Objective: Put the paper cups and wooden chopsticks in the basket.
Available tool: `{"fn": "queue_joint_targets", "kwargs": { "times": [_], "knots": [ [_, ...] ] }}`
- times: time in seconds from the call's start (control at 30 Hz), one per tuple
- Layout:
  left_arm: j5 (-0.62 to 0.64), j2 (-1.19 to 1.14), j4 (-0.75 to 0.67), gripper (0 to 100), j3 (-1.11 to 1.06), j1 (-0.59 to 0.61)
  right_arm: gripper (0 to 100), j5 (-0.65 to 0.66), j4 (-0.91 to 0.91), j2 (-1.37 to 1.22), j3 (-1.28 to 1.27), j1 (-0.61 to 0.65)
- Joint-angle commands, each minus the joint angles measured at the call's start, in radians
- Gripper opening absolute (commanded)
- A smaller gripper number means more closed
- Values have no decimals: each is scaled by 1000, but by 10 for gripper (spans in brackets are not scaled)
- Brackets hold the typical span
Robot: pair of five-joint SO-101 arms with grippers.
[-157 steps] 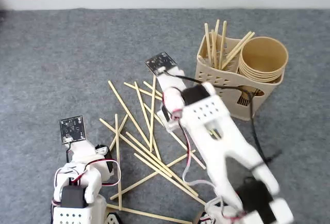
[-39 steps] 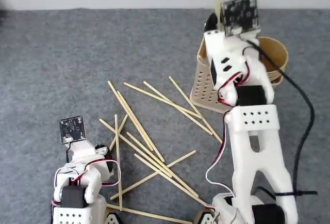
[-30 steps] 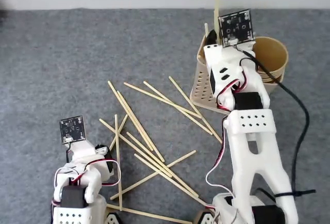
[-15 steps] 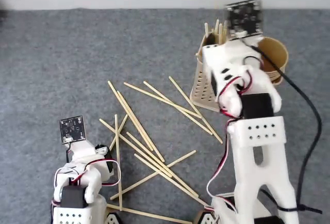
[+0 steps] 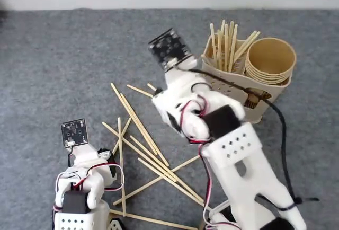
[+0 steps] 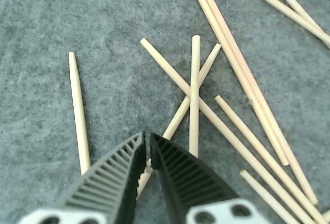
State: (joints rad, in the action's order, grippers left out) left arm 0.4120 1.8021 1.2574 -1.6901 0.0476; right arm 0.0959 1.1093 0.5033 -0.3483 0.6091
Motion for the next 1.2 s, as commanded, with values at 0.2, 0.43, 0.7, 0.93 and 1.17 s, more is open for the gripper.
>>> {"fn": "queue_joint_targets", "kwargs": {
  "times": [0.2, 0.43, 0.7, 0.93, 1.17],
  "knots": [
    [-5, 12, 3, 14, 8, -2, 177, -64, -147, -298, -29, 101],
    [-5, 12, 3, 14, 8, -2, 177, -68, -289, -507, -29, 153],
    [-5, 12, 3, 14, 8, -2, 176, -66, -407, -676, -9, 150],
    [-5, 12, 3, 14, 8, -2, 175, -66, -340, -839, 124, 142],
    [-5, 12, 3, 14, 8, -2, 5, -66, -180, -906, 276, 131]
  ]
}}
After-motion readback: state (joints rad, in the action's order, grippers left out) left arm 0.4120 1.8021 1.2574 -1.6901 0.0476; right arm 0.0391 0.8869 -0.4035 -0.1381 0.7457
